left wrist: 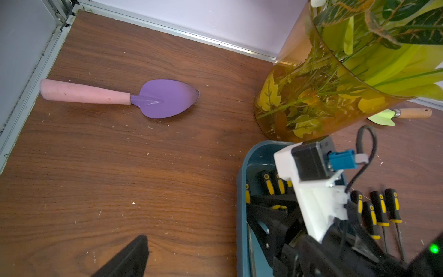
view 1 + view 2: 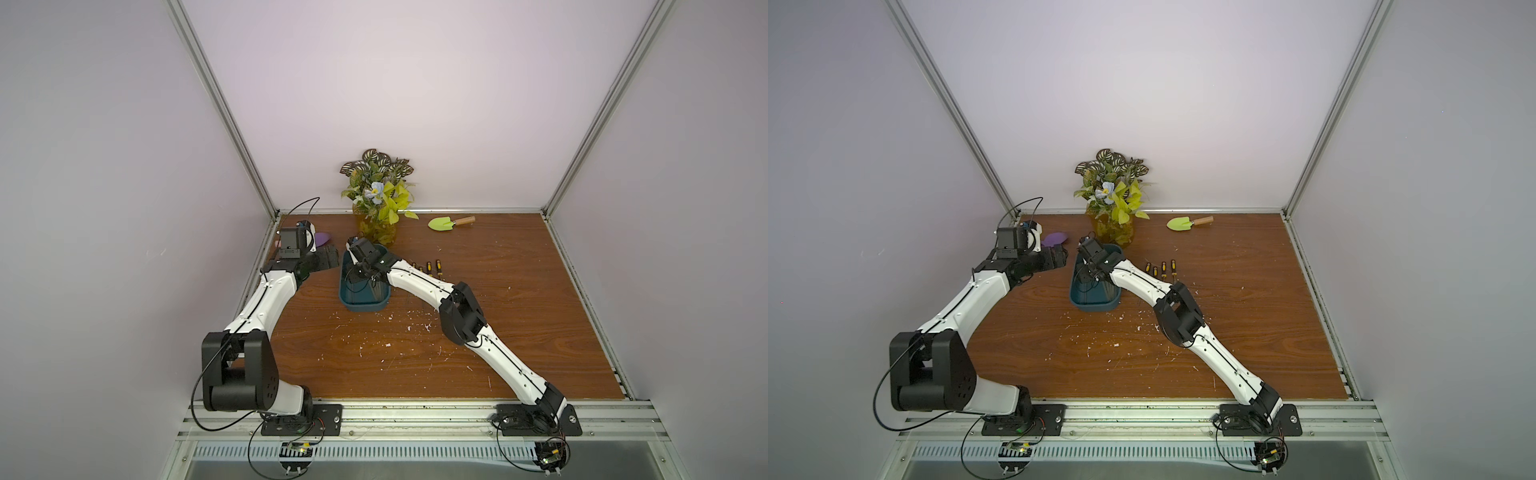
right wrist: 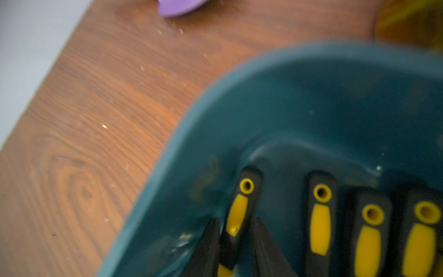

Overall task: Take the file tool out of the storage box
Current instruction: Pick up the file tool from the storage box.

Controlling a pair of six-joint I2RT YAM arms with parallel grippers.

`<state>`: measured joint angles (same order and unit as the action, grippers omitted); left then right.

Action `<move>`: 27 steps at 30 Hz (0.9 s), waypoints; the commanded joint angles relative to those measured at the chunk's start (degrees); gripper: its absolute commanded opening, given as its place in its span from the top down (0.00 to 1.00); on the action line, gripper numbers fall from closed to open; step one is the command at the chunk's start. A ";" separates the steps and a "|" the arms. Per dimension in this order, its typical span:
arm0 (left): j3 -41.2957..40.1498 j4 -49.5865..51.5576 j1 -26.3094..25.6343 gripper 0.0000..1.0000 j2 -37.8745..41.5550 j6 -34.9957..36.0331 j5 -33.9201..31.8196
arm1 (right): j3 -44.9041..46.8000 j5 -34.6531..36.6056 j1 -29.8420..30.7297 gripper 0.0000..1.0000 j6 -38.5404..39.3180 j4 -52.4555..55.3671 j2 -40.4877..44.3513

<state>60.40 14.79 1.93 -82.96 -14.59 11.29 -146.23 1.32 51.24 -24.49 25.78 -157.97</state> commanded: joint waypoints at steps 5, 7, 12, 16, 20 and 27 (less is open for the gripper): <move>0.42 0.24 0.60 0.00 0.69 0.81 -0.30 | -1.59 1.05 0.34 0.70 0.04 0.82 -0.76; 0.55 0.24 0.61 0.00 0.69 0.83 -0.30 | -3.16 1.77 0.44 0.70 0.26 2.54 -1.98; 0.51 0.24 0.61 0.00 0.69 0.71 -0.05 | -4.23 3.33 0.53 0.70 1.28 6.77 -4.10; 0.55 0.33 0.61 0.00 0.78 0.86 -0.12 | -3.97 6.04 0.70 0.71 2.54 10.29 -3.93; 0.51 0.33 0.57 0.00 0.78 0.87 -0.22 | -3.42 6.83 0.83 0.73 2.78 13.58 -3.58; 0.59 0.33 0.61 0.00 0.78 0.87 -0.23 | 0.26 6.51 1.31 0.90 2.45 13.80 -1.02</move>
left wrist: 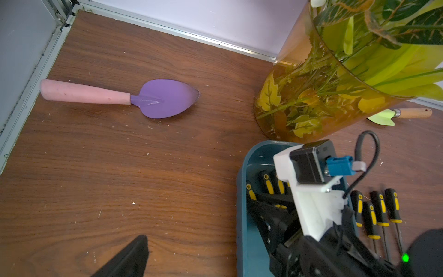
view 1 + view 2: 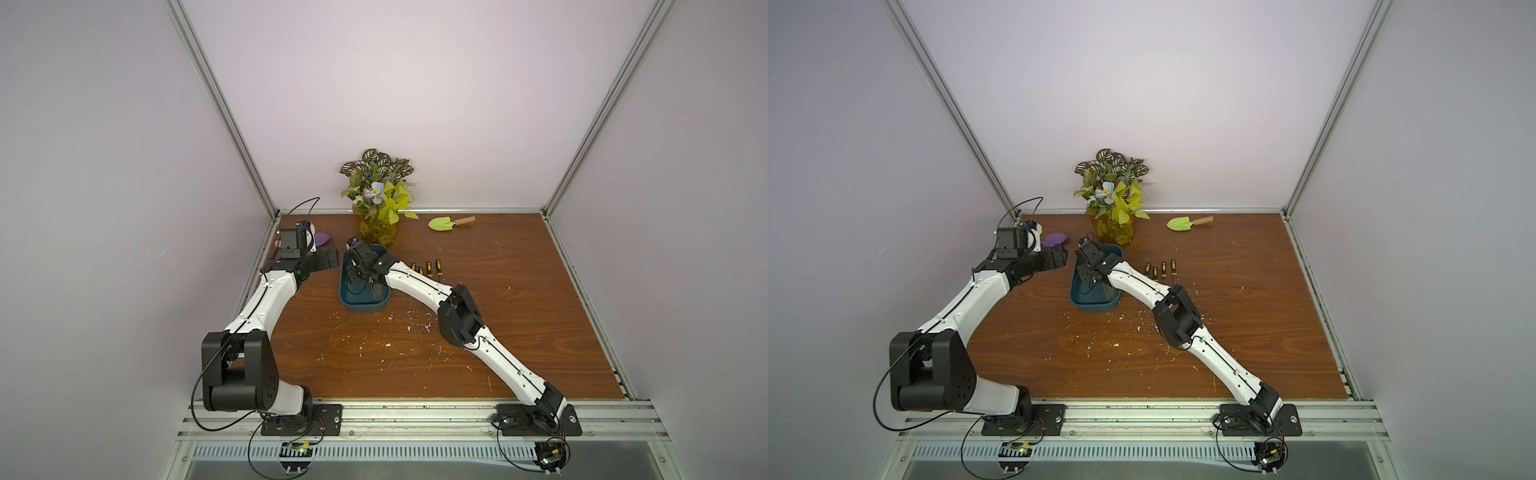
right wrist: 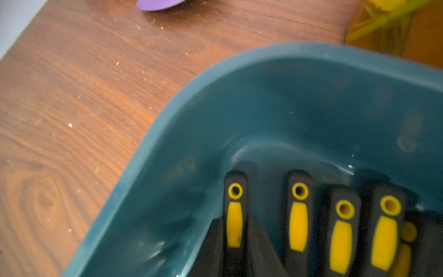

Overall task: Take the file tool out of the storage box
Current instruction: Pick up the file tool from the storage box, then place the file tool at the center of the board.

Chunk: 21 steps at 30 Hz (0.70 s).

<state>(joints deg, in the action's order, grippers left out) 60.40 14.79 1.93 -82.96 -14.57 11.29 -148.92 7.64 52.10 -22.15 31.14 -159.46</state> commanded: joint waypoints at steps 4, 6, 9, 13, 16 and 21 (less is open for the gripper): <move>0.51 0.33 0.61 0.00 0.79 0.86 -0.24 | 4.11 -2.59 0.46 1.00 -0.90 5.32 3.28; 0.43 0.33 0.62 0.00 0.78 0.88 -0.24 | 4.64 -5.30 0.39 1.00 -2.21 2.55 5.42; 0.44 0.29 0.61 0.00 0.78 0.77 -0.32 | 6.41 -9.83 0.19 1.00 -4.71 -3.99 10.13; 0.26 0.24 0.59 0.00 0.91 0.86 -0.89 | 11.15 -11.79 -0.06 1.00 -6.59 -13.76 17.48; 0.07 -0.10 0.61 0.00 1.03 0.81 -1.02 | 13.14 -10.49 -0.58 1.00 -6.26 -15.40 20.88; -0.12 -1.05 0.58 0.00 1.04 -0.45 0.48 | 23.73 -8.40 -1.96 1.00 -5.23 -16.37 28.93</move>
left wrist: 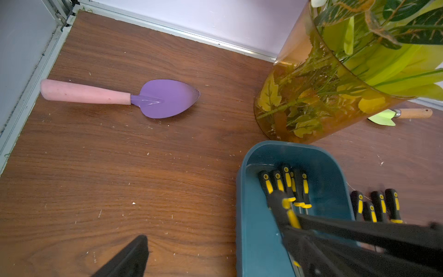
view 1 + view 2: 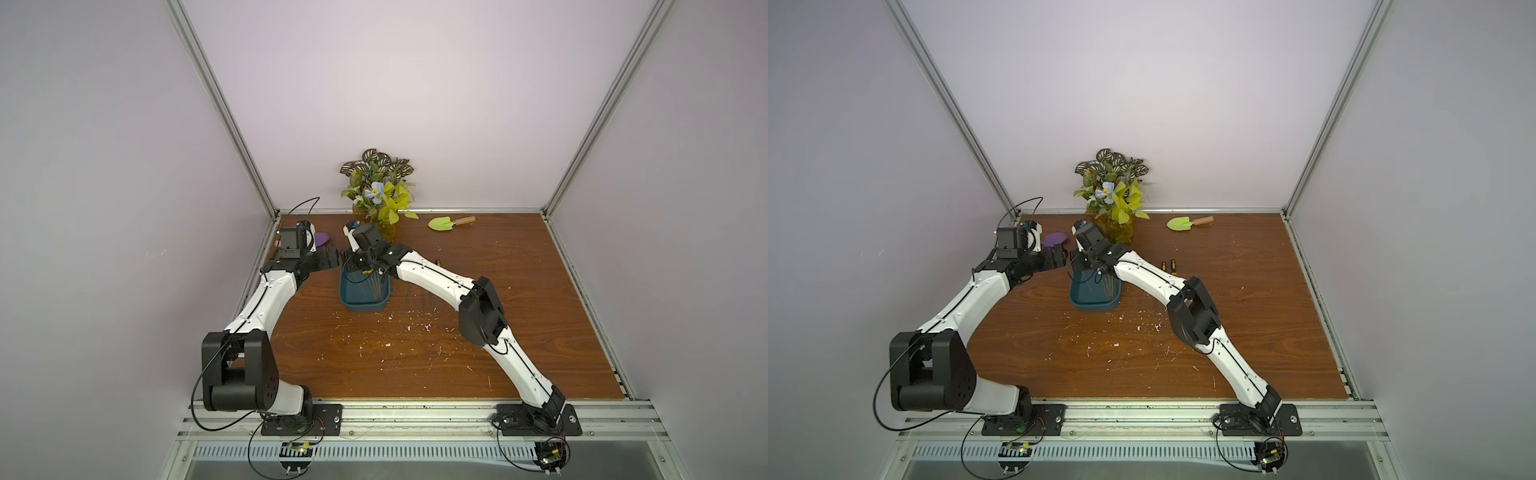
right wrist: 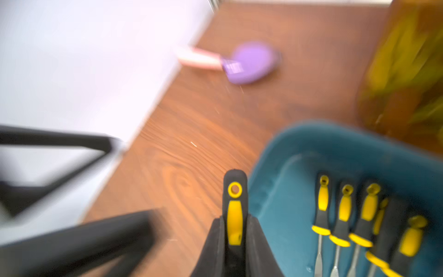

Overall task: Take the file tool out of the storage box
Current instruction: Place the file tool at the center of the board.

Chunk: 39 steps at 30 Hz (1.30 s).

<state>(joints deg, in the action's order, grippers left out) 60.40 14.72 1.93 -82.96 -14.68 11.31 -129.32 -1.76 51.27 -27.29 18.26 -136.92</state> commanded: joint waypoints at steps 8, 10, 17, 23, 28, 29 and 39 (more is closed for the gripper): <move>1.33 0.09 -4.14 0.00 0.62 -2.37 -1.23 | 45.40 9.85 -6.52 1.00 -1.02 -17.64 32.56; 0.99 -0.39 -5.29 0.00 0.22 -3.30 -1.29 | 52.01 12.18 -8.80 1.00 0.17 -17.27 37.26; -0.02 -2.06 -7.41 0.00 -1.37 -6.20 -0.76 | 67.69 11.15 -20.75 1.00 6.19 -18.71 45.69; 0.45 -2.07 -8.07 0.00 -3.20 -6.33 -0.91 | 71.00 10.14 -25.68 1.00 11.69 -23.49 42.24; 1.25 -1.55 -8.44 0.00 -4.38 -6.00 -1.02 | 68.47 10.28 -26.65 1.00 12.61 -25.56 36.26; 1.36 -1.54 -8.52 0.00 -4.51 -6.06 -1.18 | 67.67 10.29 -26.69 1.00 12.48 -25.63 35.23; 1.90 -1.23 -9.05 0.00 -6.05 -6.11 -1.14 | 62.82 10.59 -26.77 1.00 9.66 -26.40 27.22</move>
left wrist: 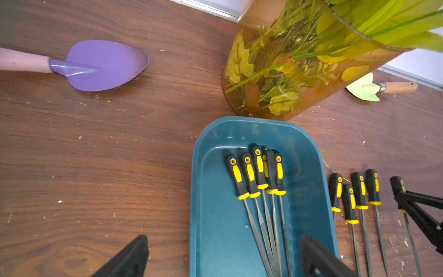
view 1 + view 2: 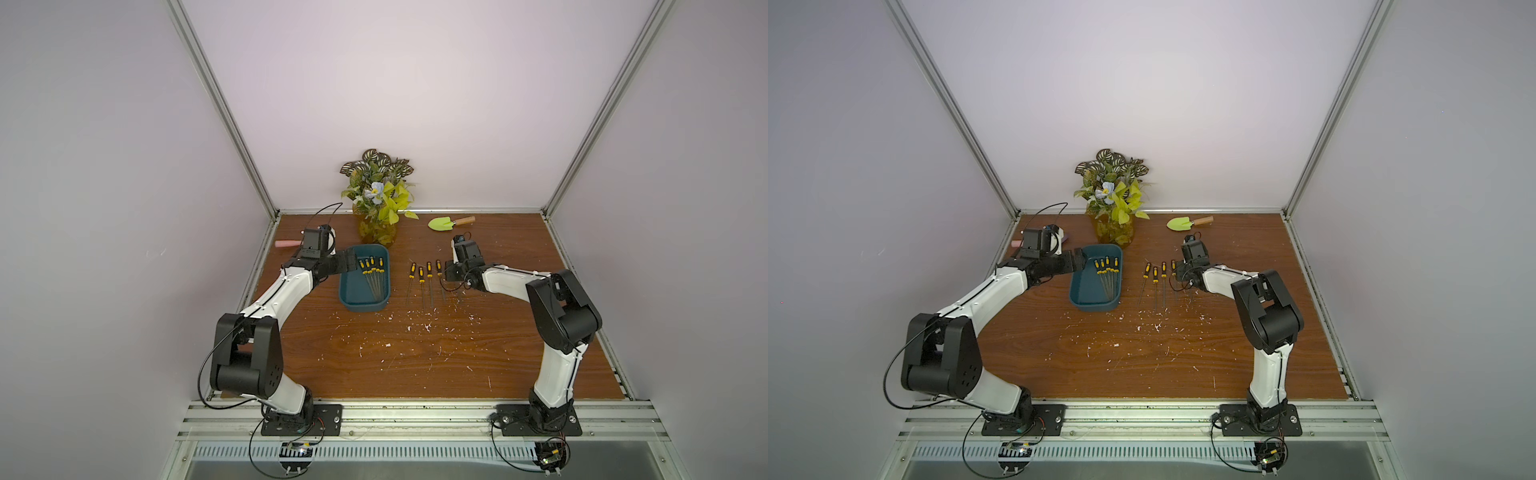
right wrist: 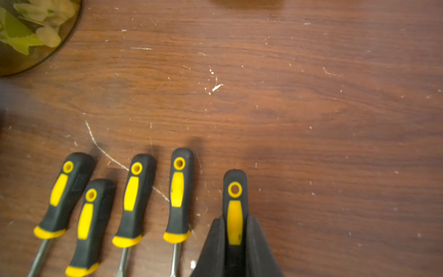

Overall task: Take the file tool out of the storage box
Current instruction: Place the file tool at the center of the board, then pick up the file tool from the storage box.

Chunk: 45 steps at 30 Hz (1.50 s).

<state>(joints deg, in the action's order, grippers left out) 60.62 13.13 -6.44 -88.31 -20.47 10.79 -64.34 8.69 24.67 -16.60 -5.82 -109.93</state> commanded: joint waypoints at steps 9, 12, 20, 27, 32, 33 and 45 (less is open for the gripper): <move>3.23 2.30 -0.86 0.01 -1.95 -0.80 -1.48 | -3.36 -0.16 -0.15 1.00 -3.83 -3.14 -3.05; 3.36 2.68 -1.19 0.01 -2.04 -0.64 -1.55 | -3.04 -0.23 -0.14 0.94 -3.91 -3.40 -3.05; 4.71 4.17 -2.75 0.01 -3.25 -0.62 -2.52 | -3.19 0.23 -0.14 0.68 -3.55 -2.99 -1.38; 6.81 5.62 -5.63 0.03 -6.97 -1.67 -3.32 | -5.71 1.98 -0.15 0.62 -2.18 -0.39 3.76; 9.81 7.36 -7.03 0.07 -11.44 -2.88 -3.89 | -5.46 3.50 -0.16 0.59 -1.64 -0.06 8.96; 10.69 7.97 -7.04 0.10 -12.73 -3.05 -4.03 | -5.08 3.59 -0.14 0.59 -1.70 -0.23 9.94; 18.31 11.87 -7.10 0.28 -21.81 -4.25 -7.98 | 2.31 3.19 -1.27 0.58 -2.96 -1.29 13.51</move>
<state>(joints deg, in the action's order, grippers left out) 76.82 22.76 -13.19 -109.27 -24.03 4.62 -62.87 11.68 23.97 -19.07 -6.61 -97.82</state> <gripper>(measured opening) 0.717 0.422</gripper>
